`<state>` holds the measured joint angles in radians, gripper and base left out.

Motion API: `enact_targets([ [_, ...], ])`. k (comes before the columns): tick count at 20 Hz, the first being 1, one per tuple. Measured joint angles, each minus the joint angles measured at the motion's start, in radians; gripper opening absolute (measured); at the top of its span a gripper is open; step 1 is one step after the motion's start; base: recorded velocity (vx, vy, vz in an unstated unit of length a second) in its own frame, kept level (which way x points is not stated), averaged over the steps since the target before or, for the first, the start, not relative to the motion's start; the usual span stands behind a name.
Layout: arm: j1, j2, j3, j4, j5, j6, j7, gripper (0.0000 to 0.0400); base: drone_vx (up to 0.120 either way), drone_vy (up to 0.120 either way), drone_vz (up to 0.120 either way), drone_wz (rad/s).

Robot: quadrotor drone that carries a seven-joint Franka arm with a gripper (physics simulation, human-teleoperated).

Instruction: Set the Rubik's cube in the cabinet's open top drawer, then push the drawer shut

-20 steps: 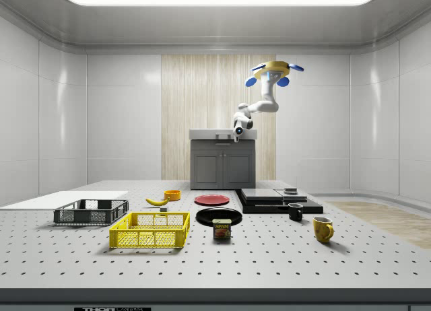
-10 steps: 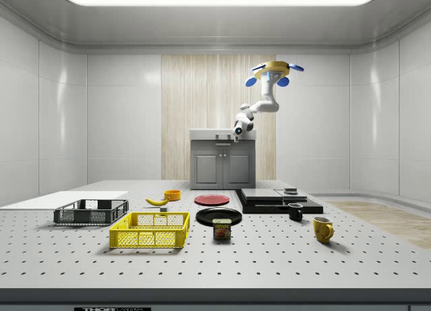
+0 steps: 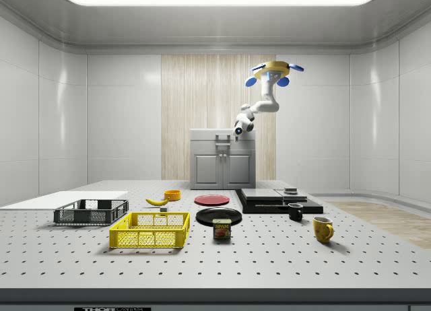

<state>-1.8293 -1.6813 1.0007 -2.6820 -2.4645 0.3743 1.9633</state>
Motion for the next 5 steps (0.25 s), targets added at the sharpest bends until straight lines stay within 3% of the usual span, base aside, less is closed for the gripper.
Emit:
enact_targets([
  [5,0.003,0.003,-0.001,-0.001,-0.009,-0.002,-0.006,0.0105,0.000,0.000,0.000,0.000],
])
